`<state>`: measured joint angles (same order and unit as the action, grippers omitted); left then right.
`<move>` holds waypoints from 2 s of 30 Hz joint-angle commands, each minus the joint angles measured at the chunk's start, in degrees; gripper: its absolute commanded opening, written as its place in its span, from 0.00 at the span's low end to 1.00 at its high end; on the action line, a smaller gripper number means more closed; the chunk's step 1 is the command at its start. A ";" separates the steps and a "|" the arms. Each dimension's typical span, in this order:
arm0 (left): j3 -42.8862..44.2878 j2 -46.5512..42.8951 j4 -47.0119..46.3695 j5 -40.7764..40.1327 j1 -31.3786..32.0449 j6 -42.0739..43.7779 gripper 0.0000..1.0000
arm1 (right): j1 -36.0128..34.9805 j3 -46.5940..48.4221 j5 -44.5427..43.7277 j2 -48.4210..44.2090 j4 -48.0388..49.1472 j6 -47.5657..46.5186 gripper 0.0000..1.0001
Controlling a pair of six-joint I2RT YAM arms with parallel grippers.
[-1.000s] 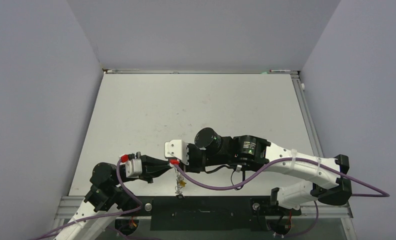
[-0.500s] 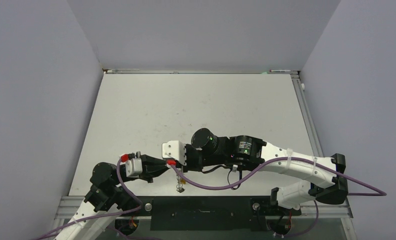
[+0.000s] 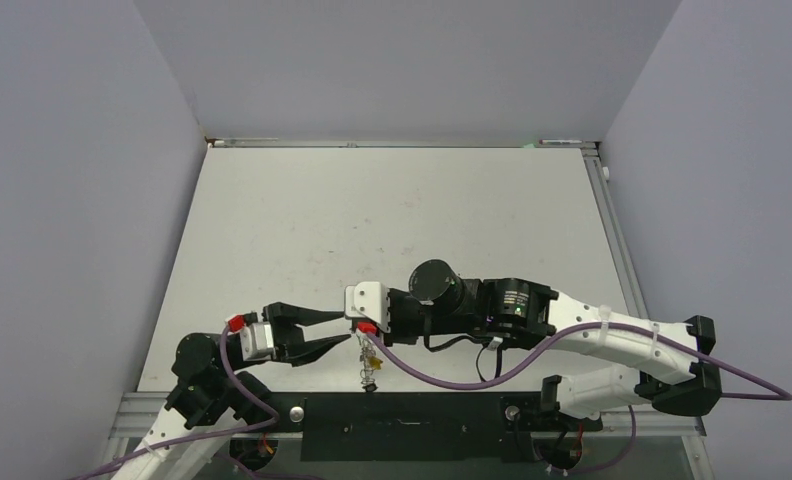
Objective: Put the keys on the keyring
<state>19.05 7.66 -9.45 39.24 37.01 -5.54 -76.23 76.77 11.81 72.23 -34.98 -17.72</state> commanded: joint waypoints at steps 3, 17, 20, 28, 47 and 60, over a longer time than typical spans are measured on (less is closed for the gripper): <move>1.96 0.11 -2.15 -0.14 -0.10 -0.22 0.31 | -0.28 -0.19 0.16 -3.91 7.71 -0.08 0.05; 1.43 1.37 -3.70 2.25 -0.19 -0.57 0.16 | -0.10 -0.34 2.11 -3.48 8.85 -0.85 0.05; 1.36 1.67 -4.03 2.45 -0.19 -0.78 0.16 | -0.15 -0.86 2.76 -3.79 9.73 -0.50 0.05; 1.28 1.68 -4.45 3.03 -0.19 -0.79 0.00 | -0.14 -1.90 3.33 -3.96 11.85 0.15 0.05; 1.17 1.15 -4.52 2.97 -0.19 -0.88 0.00 | 0.77 -15.40 -0.36 -10.89 36.49 7.88 0.05; 1.34 0.80 -3.60 1.65 -0.19 -0.23 0.00 | 1.08 -17.83 -3.39 -9.85 42.24 12.18 0.05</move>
<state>19.05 8.88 -12.69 40.69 36.95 -5.74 -75.68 58.54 10.83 62.89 -2.46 -7.60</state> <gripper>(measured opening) 0.004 0.065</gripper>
